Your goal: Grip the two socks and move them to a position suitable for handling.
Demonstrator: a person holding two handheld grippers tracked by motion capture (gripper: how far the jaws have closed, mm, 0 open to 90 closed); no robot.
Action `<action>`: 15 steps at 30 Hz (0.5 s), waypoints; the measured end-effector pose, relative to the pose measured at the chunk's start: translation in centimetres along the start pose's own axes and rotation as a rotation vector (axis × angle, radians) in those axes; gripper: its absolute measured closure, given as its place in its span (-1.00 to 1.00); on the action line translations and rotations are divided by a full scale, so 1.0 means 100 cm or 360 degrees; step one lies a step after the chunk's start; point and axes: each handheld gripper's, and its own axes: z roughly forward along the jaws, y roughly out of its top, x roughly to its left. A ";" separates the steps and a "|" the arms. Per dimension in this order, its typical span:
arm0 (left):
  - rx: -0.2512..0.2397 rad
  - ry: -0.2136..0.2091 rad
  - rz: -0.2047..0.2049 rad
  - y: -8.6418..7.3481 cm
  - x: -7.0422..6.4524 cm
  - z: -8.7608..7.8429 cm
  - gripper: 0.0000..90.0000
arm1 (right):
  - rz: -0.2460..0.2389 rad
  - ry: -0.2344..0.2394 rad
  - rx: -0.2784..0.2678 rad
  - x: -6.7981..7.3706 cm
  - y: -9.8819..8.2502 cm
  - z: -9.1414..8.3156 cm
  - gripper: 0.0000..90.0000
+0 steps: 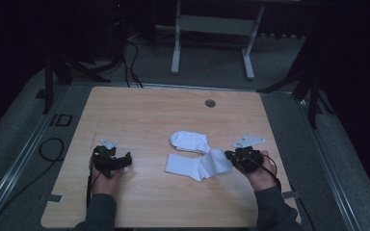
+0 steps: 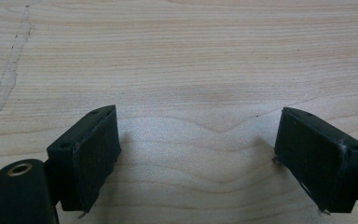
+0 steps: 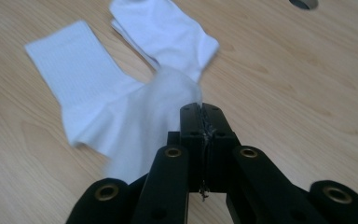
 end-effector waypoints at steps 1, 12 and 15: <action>0.0000 0.0000 0.0000 0.000 0.000 0.000 -0.69 | 0.0007 -0.0004 0.0008 -0.002 -0.002 0.000 0.96; 0.0000 0.0000 0.0000 0.000 0.000 0.000 -0.69 | 0.0048 -0.0093 0.0070 -0.018 -0.017 0.004 0.67; 0.0000 0.0000 0.0000 0.000 0.000 0.000 -0.69 | 0.0051 -0.0090 0.0074 -0.020 -0.018 0.006 0.64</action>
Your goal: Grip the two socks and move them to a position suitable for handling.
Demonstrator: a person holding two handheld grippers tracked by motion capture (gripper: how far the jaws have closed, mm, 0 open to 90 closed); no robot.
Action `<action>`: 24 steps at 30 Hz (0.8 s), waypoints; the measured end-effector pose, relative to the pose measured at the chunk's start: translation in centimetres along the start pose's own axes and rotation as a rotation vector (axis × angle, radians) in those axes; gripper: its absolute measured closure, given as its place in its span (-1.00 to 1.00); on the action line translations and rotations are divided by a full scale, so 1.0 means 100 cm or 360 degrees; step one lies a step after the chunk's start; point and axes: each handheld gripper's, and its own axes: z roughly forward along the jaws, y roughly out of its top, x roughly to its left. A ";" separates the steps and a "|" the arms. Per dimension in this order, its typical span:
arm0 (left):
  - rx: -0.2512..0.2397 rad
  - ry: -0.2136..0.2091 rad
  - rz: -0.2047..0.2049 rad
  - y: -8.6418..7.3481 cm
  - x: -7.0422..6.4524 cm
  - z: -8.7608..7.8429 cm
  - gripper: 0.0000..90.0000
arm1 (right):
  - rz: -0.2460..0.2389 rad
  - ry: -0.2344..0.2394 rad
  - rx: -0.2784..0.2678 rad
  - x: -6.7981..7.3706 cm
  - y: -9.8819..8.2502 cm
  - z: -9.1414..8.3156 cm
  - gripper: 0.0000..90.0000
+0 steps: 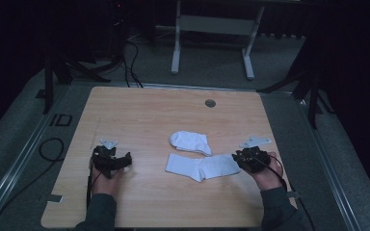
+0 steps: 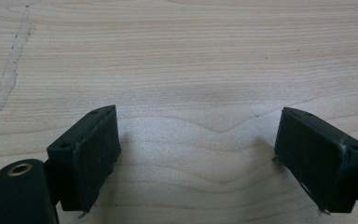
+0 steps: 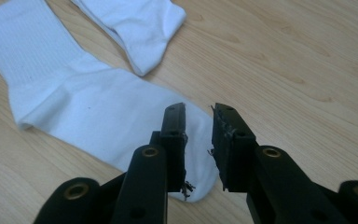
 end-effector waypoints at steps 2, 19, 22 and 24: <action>0.0000 0.0000 0.0000 0.000 0.000 0.000 -0.69 | -0.0001 0.0002 0.0009 0.000 -0.001 0.002 0.64; 0.0000 0.0000 0.0000 0.000 0.000 0.000 -0.69 | -0.0009 0.0055 0.0188 0.007 -0.028 0.050 0.88; 0.0000 0.0000 -0.0001 0.000 0.000 0.000 -0.69 | -0.0044 0.0087 0.0184 0.017 -0.028 0.048 0.88; 0.0000 0.0000 -0.0001 0.000 0.000 0.000 -0.69 | -0.0065 0.0113 0.0179 0.024 -0.027 0.048 0.88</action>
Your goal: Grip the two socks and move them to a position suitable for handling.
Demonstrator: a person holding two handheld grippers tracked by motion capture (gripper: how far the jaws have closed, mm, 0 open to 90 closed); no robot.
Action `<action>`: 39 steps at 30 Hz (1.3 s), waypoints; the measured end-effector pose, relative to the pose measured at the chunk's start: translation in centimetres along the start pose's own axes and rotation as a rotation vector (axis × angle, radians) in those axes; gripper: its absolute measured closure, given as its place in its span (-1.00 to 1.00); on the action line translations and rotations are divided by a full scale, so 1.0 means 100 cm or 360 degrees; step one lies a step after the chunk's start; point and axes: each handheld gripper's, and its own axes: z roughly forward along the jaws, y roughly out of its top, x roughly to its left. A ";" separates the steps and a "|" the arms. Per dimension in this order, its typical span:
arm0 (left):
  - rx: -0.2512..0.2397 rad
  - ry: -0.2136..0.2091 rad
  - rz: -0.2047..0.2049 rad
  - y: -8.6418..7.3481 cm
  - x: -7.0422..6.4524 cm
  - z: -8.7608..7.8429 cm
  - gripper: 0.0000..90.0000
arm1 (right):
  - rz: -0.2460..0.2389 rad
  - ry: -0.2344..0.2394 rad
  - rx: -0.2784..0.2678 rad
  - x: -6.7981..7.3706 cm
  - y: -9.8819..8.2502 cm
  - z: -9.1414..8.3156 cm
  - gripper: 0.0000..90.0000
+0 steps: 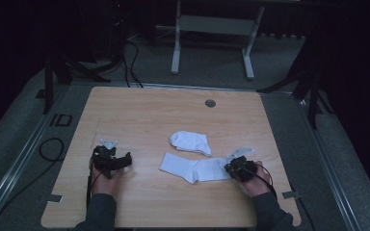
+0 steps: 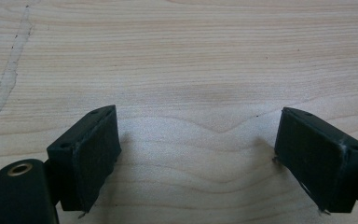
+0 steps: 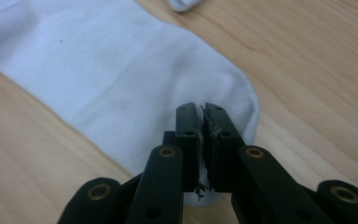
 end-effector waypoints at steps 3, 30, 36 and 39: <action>0.0000 0.0000 0.0000 0.000 0.000 0.000 -0.69 | -0.0035 0.0037 0.0012 0.009 0.002 0.000 0.87; 0.0001 0.0000 0.0002 0.000 0.000 0.000 -0.69 | -0.0141 0.0100 -0.0057 0.020 0.073 0.011 0.73; 0.0000 0.0000 0.0001 0.000 0.000 0.000 -0.69 | -0.0172 0.0061 -0.0049 0.022 0.101 0.031 0.99; -0.0001 -0.0004 0.0003 0.000 0.000 0.000 -0.69 | -0.0175 0.0054 -0.0043 0.023 0.113 0.041 0.99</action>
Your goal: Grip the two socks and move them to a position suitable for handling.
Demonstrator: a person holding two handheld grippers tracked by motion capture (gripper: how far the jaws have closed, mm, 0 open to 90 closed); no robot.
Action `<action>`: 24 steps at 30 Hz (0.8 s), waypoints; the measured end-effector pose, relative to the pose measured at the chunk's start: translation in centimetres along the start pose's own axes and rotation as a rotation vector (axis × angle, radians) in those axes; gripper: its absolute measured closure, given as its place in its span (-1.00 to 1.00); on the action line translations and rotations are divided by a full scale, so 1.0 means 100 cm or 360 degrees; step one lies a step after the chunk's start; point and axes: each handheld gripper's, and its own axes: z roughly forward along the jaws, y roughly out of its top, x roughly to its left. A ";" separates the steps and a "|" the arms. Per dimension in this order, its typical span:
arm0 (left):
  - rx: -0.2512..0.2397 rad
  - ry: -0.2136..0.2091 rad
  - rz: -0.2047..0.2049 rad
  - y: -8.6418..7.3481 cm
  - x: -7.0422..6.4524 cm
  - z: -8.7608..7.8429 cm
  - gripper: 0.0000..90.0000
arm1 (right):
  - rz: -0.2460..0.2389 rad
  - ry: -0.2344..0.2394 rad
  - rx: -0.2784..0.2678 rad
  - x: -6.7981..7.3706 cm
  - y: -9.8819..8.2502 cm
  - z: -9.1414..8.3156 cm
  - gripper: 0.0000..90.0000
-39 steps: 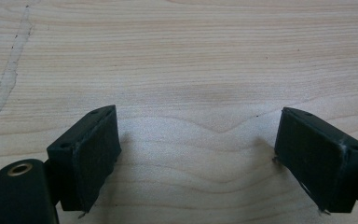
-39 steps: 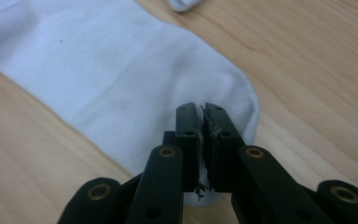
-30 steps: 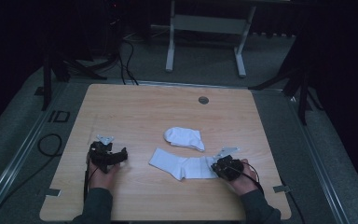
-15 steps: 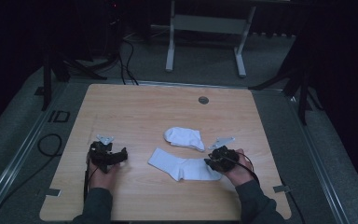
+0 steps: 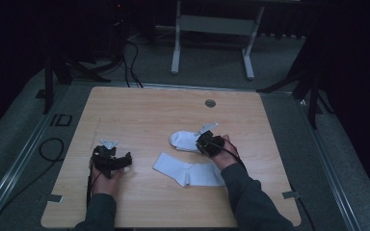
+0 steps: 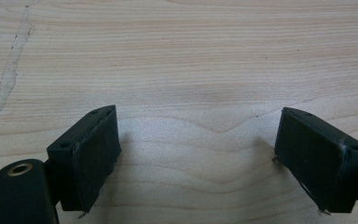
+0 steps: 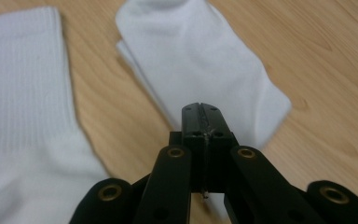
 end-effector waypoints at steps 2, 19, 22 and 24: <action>0.0000 0.0000 0.0000 0.000 0.000 0.000 -0.69 | -0.0015 -0.0020 0.0005 0.000 0.007 0.010 0.99; 0.0000 0.0000 0.0000 0.000 0.000 0.000 -0.69 | -0.0109 0.0044 0.0131 0.010 0.000 0.022 0.89; 0.0000 -0.0002 0.0001 0.000 0.000 0.000 -0.69 | -0.0128 0.0049 0.0099 0.013 0.007 0.017 0.68; 0.0000 -0.0002 0.0001 0.000 0.000 0.000 -0.69 | -0.0139 0.0050 0.0068 0.018 0.013 0.016 0.58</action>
